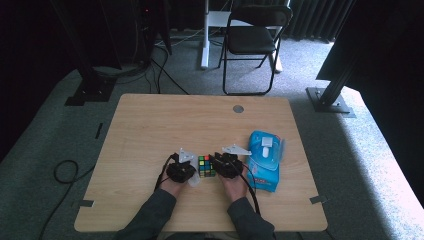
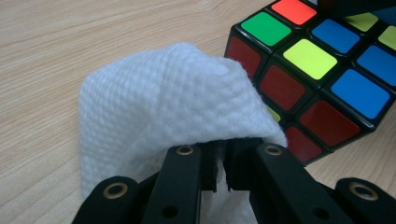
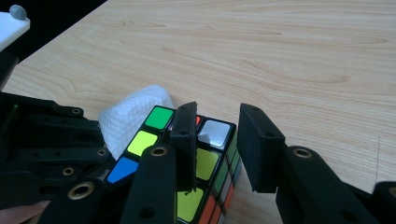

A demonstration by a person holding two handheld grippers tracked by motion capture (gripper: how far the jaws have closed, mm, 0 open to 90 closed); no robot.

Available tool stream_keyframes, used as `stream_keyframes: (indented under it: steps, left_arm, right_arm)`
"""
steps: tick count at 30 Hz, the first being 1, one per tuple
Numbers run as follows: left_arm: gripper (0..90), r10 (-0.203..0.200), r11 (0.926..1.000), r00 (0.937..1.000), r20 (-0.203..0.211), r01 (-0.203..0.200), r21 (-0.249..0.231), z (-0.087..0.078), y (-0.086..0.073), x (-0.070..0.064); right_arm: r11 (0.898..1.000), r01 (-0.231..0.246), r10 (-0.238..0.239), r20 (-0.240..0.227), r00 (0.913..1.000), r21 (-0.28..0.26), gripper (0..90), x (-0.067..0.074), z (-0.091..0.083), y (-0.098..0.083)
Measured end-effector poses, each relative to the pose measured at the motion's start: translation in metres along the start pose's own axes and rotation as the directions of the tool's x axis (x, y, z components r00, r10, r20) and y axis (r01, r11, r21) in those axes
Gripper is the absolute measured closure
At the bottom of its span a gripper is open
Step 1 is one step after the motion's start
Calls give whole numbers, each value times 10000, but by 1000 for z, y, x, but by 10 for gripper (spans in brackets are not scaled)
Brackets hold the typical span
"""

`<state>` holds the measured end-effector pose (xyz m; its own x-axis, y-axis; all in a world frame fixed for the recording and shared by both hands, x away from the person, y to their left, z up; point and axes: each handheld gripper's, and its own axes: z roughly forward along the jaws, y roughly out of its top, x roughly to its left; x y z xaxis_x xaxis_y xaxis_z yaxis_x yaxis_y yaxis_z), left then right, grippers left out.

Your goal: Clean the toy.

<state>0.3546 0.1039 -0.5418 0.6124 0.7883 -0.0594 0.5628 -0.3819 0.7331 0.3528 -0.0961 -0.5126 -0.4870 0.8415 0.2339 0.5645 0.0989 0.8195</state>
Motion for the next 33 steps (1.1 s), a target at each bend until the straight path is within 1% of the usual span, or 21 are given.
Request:
stream_keyframes:
  steps: [3,5,7,12,14,15,16,18,20,24,28,33]
  left_arm:
    - [851,-63,10000,10000,-23,63,-5,0,0,-1]
    - [850,-99,9999,9999,31,100,-73,-3,0,-1]
    - [843,-176,9995,9998,88,178,-275,-7,1,-2]
    - [841,-112,9970,9999,131,121,-770,-21,8,-3]
    - [839,-176,9948,9995,269,202,-996,-26,11,-3]
    - [837,-176,9948,9995,269,202,-996,-26,11,-3]
    - [837,-174,9938,9991,381,214,-1088,-28,13,-4]
    - [837,-32,9939,9991,414,77,-1096,-31,14,-7]
    - [837,-8,9938,9989,465,60,-1112,-33,14,-8]
    - [835,-161,9932,9979,630,233,-1145,-34,12,-7]
    - [834,-93,9934,9976,683,170,-1131,-35,11,-8]
    - [831,-165,9943,9977,656,233,-1040,-32,8,-7]
  right_arm:
    - [10000,13,-13,5,10000,-8,679,0,0,0]
    - [10000,-18,18,-6,10000,-64,677,0,0,-1]
    - [10000,-37,37,1,10000,-77,677,0,0,-1]
    - [10000,-38,38,4,10000,-87,677,0,0,-1]
    - [9999,-43,43,-6,10000,-91,677,0,0,-1]
    - [9999,-43,43,-6,10000,-91,677,0,0,-1]
    - [9999,-41,41,-4,10000,-93,677,0,0,-1]
    - [10000,-38,38,-7,10000,-87,677,0,0,-1]
    - [10000,-40,40,-5,10000,-91,677,0,0,-1]
    - [9999,-30,30,13,10000,-98,677,0,0,-1]
    - [10000,-34,34,5,10000,-91,677,0,0,-1]
    - [9999,-29,29,13,10000,-100,677,0,0,-2]
